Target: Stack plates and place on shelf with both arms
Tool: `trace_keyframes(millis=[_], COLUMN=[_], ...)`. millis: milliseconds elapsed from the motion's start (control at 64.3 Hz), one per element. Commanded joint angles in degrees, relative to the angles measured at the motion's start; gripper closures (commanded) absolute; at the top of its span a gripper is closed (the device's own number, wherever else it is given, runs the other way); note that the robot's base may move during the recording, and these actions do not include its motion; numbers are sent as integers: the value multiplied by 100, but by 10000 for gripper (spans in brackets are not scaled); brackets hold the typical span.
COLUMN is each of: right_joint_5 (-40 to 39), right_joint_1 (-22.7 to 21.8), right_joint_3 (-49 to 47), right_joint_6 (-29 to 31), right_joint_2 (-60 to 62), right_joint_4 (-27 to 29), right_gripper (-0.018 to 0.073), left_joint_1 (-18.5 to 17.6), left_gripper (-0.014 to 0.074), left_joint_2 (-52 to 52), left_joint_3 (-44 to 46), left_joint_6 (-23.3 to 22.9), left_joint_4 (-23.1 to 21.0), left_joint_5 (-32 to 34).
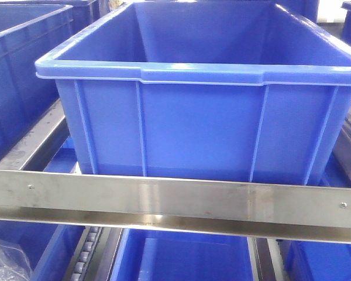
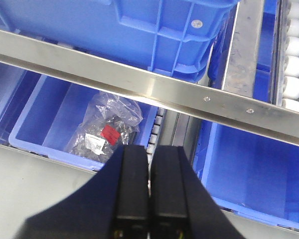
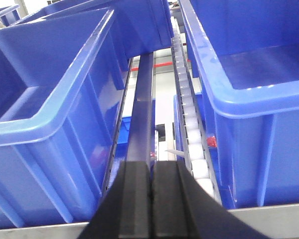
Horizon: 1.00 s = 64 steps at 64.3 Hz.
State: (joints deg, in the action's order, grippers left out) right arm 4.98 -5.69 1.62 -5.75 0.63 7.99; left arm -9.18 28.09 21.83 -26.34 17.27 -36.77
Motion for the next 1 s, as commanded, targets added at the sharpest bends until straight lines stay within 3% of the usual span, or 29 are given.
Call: trace_keyframes(millis=[0, 264, 436, 980], right_joint_5=[-461, -462, -498, -498], right_joint_1=[1, 1, 1, 1], right_joint_3=[7, 7, 7, 7], right_joint_6=[63, 63, 57, 57], right_joint_2=[98, 98, 98, 98], right_joint_4=[-78, -78, -420, -415], right_gripper=[503, 503, 503, 503], left_joint_1=[10, 10, 10, 10], left_gripper=[499, 499, 499, 499], left_joint_2=[10, 10, 10, 10], left_joint_3=[172, 172, 172, 172], left_joint_6=[-51, -51, -51, -51], left_joint_4=[51, 51, 51, 51], left_joint_5=[357, 357, 357, 357])
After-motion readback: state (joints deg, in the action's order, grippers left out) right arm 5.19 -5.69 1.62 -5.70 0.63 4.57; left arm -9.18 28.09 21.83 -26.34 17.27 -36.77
